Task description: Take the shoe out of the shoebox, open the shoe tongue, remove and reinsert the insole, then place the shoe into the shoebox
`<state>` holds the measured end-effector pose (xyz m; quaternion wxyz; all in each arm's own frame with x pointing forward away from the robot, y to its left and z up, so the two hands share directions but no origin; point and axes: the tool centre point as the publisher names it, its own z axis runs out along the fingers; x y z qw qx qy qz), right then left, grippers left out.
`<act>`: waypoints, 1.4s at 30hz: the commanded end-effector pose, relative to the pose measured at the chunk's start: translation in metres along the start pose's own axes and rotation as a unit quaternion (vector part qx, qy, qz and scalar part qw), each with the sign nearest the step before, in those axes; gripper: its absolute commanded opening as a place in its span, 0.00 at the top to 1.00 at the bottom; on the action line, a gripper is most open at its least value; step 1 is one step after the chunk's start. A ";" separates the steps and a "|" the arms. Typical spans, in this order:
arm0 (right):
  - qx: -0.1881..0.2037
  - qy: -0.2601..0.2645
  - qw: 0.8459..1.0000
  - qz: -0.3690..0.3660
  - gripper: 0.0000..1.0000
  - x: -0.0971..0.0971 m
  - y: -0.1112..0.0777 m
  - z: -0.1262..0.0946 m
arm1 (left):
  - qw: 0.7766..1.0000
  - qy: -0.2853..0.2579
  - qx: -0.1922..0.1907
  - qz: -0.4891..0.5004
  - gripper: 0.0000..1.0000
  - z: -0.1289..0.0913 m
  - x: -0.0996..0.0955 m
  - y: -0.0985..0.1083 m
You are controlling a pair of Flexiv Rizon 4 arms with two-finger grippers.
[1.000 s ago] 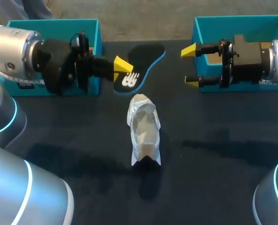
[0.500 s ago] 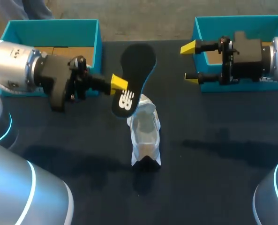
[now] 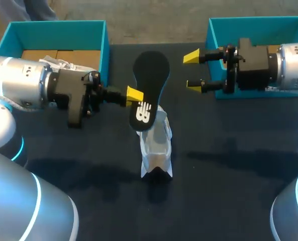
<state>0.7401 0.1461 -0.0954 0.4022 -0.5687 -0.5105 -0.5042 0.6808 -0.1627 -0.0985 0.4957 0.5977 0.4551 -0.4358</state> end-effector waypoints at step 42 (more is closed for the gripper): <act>0.027 0.026 0.999 0.008 1.00 -0.005 0.003 0.038 | 0.999 0.022 -0.036 0.007 0.00 0.040 0.003 0.010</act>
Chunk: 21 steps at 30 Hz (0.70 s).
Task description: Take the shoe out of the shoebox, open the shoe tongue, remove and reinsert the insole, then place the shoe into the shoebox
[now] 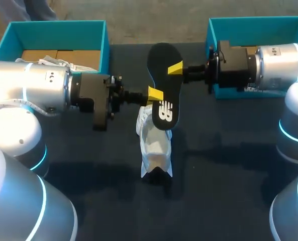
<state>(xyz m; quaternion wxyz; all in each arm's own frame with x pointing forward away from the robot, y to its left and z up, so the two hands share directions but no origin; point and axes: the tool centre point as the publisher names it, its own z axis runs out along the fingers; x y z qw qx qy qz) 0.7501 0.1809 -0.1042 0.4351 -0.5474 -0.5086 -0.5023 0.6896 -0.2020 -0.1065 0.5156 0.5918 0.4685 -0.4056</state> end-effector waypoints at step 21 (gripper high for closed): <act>0.016 -0.016 0.999 0.022 1.00 -0.033 0.004 0.009 | 0.935 0.329 0.072 -0.108 0.00 -0.051 -0.034 0.020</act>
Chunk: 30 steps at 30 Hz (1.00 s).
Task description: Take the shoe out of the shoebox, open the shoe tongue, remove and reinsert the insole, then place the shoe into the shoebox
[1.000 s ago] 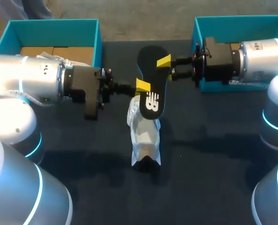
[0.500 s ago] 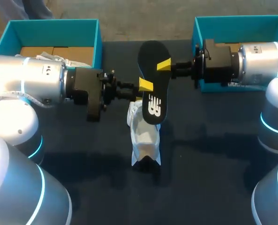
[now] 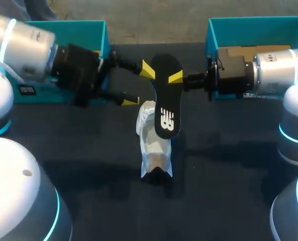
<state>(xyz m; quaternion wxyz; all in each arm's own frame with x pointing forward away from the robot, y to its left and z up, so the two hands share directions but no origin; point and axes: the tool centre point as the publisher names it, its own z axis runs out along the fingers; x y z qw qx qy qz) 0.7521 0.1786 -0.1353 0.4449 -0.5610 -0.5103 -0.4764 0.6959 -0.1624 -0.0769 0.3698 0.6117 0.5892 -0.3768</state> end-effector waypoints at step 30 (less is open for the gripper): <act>0.020 -0.019 1.000 -0.010 1.00 -0.008 0.000 0.027 | 0.928 0.371 0.002 -0.033 0.00 0.007 -0.010 0.037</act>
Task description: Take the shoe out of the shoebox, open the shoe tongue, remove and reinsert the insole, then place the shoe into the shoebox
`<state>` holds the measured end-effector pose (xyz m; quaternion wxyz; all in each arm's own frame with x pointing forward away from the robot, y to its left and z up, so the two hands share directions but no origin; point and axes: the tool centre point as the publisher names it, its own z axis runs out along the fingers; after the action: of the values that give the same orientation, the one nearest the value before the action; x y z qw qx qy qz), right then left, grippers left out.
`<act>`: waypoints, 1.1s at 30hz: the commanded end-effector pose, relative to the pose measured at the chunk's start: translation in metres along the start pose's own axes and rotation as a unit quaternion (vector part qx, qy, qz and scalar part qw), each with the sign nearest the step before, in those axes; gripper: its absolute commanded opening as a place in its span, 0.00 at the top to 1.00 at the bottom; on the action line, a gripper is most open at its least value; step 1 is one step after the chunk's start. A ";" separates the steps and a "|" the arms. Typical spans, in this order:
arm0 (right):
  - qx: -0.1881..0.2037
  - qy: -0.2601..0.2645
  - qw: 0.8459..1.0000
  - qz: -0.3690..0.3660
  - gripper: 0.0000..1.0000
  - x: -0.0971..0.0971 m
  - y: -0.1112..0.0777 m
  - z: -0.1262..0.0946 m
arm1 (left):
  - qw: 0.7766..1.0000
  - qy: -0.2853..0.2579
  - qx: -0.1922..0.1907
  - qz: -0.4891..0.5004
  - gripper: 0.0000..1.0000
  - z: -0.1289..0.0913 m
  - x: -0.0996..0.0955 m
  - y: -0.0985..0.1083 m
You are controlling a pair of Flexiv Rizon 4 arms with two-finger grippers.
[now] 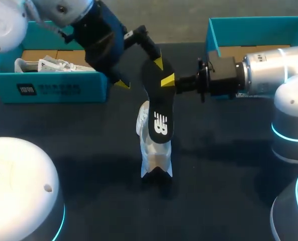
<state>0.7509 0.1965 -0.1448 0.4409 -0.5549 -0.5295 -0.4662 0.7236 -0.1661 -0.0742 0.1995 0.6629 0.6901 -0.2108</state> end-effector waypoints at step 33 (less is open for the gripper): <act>0.013 -0.005 1.000 -0.010 1.00 -0.002 0.008 0.013 | 0.985 0.167 -0.006 0.046 0.00 -0.007 -0.018 0.014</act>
<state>0.7590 0.2079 -0.1493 0.4400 -0.5463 -0.5426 -0.4622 0.7384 -0.1789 -0.0581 0.0910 0.7194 0.6837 -0.0823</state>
